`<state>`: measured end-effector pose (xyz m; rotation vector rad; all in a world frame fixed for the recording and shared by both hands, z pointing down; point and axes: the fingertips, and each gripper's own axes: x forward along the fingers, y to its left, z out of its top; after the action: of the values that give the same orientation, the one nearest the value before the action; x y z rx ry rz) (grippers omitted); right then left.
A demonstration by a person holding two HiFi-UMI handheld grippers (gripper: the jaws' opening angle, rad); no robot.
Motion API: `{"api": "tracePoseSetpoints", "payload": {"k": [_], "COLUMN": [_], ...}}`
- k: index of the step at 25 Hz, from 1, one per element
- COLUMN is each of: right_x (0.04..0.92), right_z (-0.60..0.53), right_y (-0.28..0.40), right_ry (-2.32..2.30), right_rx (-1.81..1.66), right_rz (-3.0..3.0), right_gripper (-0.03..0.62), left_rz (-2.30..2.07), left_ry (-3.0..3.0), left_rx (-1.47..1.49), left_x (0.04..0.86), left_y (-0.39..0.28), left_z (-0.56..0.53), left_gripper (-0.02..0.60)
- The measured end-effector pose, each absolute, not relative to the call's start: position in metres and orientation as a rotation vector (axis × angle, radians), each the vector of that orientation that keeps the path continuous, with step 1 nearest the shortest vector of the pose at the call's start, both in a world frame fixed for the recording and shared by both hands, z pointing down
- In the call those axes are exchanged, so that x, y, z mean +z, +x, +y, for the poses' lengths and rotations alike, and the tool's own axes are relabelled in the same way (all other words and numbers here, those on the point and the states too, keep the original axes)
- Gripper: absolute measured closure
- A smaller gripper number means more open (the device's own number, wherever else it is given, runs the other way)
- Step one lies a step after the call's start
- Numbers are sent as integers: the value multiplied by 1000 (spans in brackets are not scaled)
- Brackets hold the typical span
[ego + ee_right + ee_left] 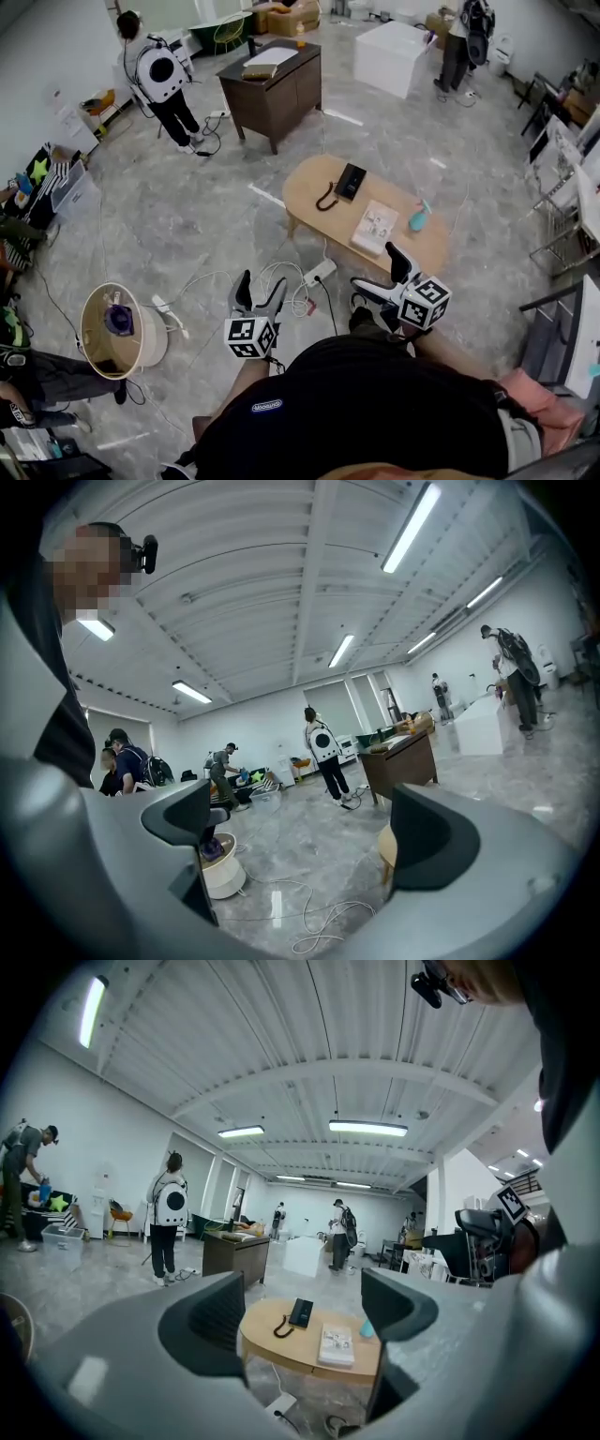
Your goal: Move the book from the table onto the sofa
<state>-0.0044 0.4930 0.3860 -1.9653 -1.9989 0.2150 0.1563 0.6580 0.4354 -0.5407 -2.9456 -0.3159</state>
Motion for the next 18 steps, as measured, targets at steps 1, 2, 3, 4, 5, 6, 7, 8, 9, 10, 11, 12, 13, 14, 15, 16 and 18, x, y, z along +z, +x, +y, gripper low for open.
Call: {"api": "tracePoseSetpoints", "payload": {"k": [1, 2, 3, 4, 5, 6, 7, 8, 9, 10, 11, 12, 13, 14, 15, 16, 18], "right_x": [387, 387, 388, 388, 389, 391, 394, 396, 396, 396, 394, 393, 393, 394, 397, 401, 409], "right_z": [493, 492, 493, 495, 499, 503, 508, 512, 516, 519, 522, 524, 525, 525, 524, 522, 516], "right_y": [-10, -16, -22, -29, -34, -40, -46, -52, -58, -64, -69, -75, -80, -85, -89, -94, -105], "right_ry": [-1962, -1958, -1954, -1952, -1951, -1949, -1945, -1940, -1936, -1935, -1935, -1935, -1930, -1921, -1908, -1892, -1855], "right_rx": [224, 238, 254, 269, 281, 290, 301, 316, 330, 341, 347, 348, 349, 350, 350, 351, 359], "right_rz": [-2005, -2015, -2025, -2032, -2035, -2032, -2028, -2025, -2025, -2031, -2038, -2045, -2050, -2053, -2054, -2057, -2069], "right_gripper": [-15, -15, -13, -12, -12, -12, -12, -12, -12, -12, -12, -12, -12, -10, -10, -10, -10], "left_rz": [-2947, -2949, -2950, -2949, -2947, -2944, -2941, -2940, -2941, -2940, -2938, -2933, -2928, -2923, -2921, -2919, -2916], "left_ry": [-532, -523, -516, -512, -514, -520, -530, -538, -541, -538, -530, -521, -515, -510, -506, -499, -479], "left_rx": [-300, -277, -245, -206, -169, -145, -138, -143, -146, -140, -121, -96, -71, -51, -38, -31, -24], "left_x": [434, 432, 429, 426, 422, 419, 417, 415, 414, 412, 411, 409, 407, 406, 405, 405, 409], "left_y": [151, 146, 141, 136, 132, 128, 124, 120, 115, 110, 103, 97, 90, 85, 80, 76, 66], "left_z": [659, 659, 660, 662, 665, 668, 672, 676, 680, 682, 685, 687, 690, 692, 694, 696, 697], "left_gripper": [189, 189, 189, 189, 189, 189, 189, 189, 189, 189, 189, 189, 189, 189, 189, 189, 189]}}
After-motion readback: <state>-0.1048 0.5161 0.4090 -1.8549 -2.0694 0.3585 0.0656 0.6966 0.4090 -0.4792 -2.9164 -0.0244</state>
